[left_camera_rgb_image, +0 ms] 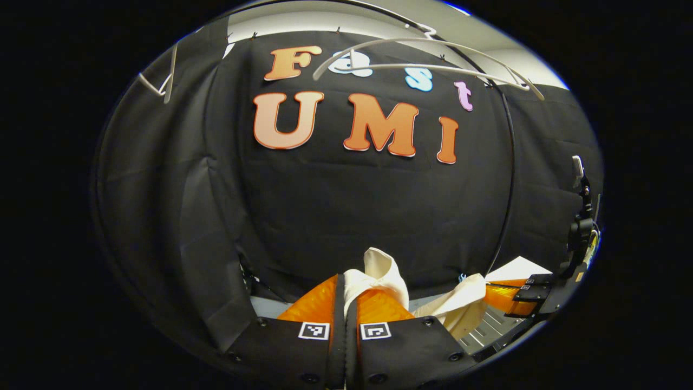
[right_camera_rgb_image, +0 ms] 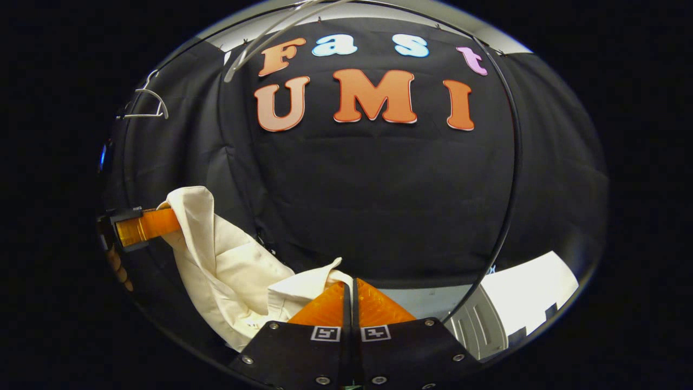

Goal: Grasp the clothes on the hanger with both hands and then place them into the laundry hamper below.

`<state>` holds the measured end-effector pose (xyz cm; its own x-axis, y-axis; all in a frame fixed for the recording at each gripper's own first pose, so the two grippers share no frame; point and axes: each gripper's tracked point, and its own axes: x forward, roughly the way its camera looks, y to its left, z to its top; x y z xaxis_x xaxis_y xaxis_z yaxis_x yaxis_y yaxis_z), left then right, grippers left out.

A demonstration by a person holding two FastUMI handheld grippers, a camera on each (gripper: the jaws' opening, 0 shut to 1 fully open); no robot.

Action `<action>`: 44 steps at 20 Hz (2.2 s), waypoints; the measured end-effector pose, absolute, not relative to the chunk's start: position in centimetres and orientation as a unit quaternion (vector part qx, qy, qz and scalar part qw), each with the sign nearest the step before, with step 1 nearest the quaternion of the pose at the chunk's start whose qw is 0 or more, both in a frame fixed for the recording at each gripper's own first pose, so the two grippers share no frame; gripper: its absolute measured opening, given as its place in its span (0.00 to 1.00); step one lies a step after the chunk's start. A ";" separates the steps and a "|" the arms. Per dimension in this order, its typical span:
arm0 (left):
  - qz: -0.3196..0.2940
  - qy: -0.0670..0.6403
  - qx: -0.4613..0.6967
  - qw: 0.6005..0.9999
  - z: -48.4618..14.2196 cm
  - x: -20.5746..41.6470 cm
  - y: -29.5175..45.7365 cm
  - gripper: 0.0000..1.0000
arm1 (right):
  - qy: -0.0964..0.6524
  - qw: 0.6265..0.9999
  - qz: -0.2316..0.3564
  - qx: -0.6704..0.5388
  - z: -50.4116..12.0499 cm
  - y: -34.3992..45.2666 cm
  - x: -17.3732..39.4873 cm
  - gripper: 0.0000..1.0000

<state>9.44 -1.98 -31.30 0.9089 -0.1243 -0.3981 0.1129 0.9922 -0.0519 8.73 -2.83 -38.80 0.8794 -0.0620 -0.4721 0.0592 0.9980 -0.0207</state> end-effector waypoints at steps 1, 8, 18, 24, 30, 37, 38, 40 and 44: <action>-0.059 0.213 -0.013 0.975 -32.6 9.3 -2.0 0.07 | 0.253 0.967 -0.037 0.000 -40.4 -3.2 8.5 0.00; -0.030 0.327 -0.034 0.944 -45.8 5.8 -1.2 0.07 | 0.374 0.926 -0.050 0.023 -55.0 -3.9 4.7 0.00; -0.005 0.457 -0.071 0.887 -59.9 -1.0 -1.6 0.07 | 0.444 0.894 -0.061 0.024 -62.4 -4.4 2.0 0.00; 0.026 0.535 -0.095 0.839 -66.2 -6.0 -1.1 0.07 | 0.475 0.874 -0.087 0.050 -65.0 -4.1 -0.2 0.00; 0.028 0.582 -0.109 0.805 -69.0 -9.2 -1.2 0.08 | 0.530 0.845 -0.066 0.018 -68.9 -3.0 -2.7 0.02; 0.024 0.608 -0.131 0.783 -68.3 -10.1 -2.2 0.11 | 0.539 0.840 -0.046 0.044 -68.9 -1.3 -2.2 0.08; 0.028 0.608 -0.129 0.783 -68.5 -10.3 -2.0 0.08 | 0.540 0.839 -0.048 0.043 -69.0 -1.6 -2.3 0.09; 0.033 0.607 -0.125 0.784 -69.2 -10.3 -1.8 0.22 | 0.543 0.837 -0.056 0.042 -69.1 -2.0 -2.6 0.14; 0.058 0.594 -0.107 0.795 -67.7 -9.2 -0.8 0.48 | 0.545 0.834 -0.067 0.059 -68.8 -2.0 -2.8 0.36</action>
<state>-9.18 -0.82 -67.74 0.2874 -0.0342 -0.9572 -0.2198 0.9703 -0.1007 -2.79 -2.01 -68.85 0.3975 -0.0470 -0.9164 0.1751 0.9842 0.0256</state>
